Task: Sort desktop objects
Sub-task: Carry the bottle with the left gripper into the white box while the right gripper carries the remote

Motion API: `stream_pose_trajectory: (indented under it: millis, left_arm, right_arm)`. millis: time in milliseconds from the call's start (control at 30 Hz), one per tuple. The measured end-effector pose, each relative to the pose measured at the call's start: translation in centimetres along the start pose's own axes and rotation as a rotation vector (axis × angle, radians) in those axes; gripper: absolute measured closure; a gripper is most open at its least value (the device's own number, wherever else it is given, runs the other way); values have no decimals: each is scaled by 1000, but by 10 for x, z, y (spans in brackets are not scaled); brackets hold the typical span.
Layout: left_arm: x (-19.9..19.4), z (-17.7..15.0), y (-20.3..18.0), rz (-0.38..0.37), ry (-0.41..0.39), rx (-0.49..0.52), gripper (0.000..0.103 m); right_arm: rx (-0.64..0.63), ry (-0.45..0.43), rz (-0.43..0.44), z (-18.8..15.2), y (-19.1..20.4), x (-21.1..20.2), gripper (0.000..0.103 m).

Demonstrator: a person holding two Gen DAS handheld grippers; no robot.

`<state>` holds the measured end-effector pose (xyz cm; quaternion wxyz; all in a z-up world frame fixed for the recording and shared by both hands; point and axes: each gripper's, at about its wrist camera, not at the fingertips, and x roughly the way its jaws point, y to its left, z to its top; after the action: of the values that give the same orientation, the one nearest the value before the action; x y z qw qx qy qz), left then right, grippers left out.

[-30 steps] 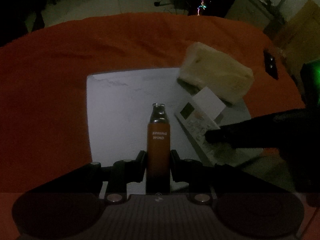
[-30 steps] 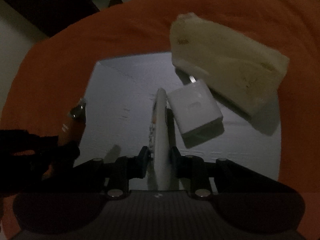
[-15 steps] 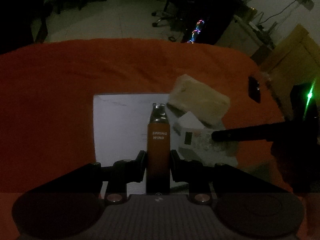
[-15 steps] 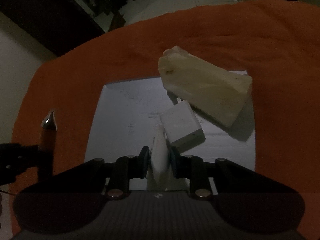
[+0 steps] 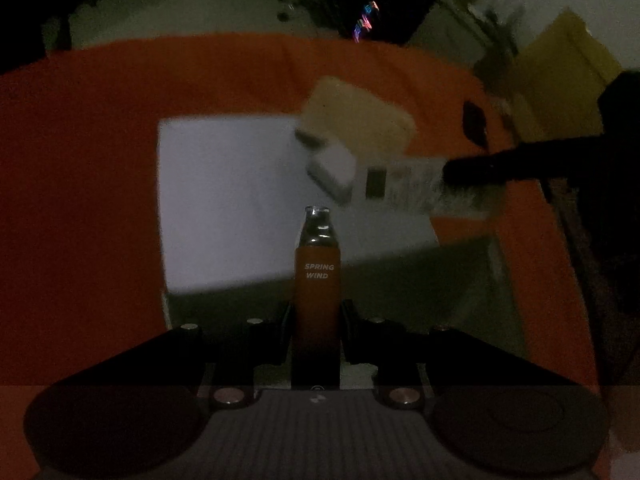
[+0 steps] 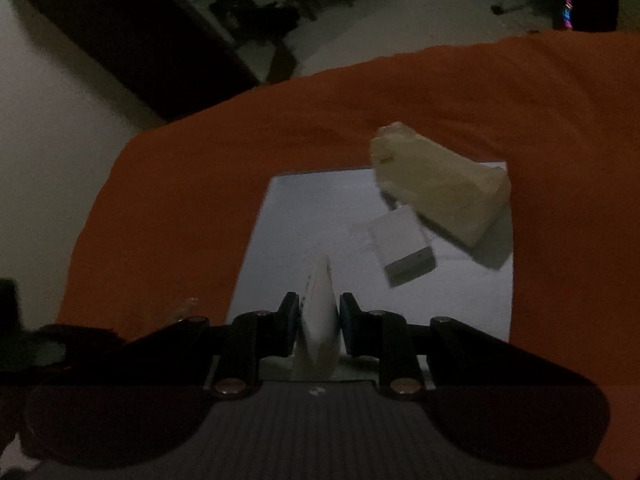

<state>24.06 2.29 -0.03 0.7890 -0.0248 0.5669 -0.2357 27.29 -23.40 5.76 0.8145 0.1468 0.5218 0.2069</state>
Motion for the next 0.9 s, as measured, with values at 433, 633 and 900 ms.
stream_pose_trajectory:
  millis: [433, 633, 900]
  left_arm:
    - [17, -56, -4, 23, 35, -32, 82]
    - [21, -73, -14, 23, 36, -20, 82]
    - [44, -95, -18, 45, 87, -5, 82]
  right_arm:
    - [-145, 53, -28, -80, 51, -7, 79]
    - [-145, 98, -16, -114, 57, 10, 79]
    - [-139, 199, -17, -142, 41, 46, 79]
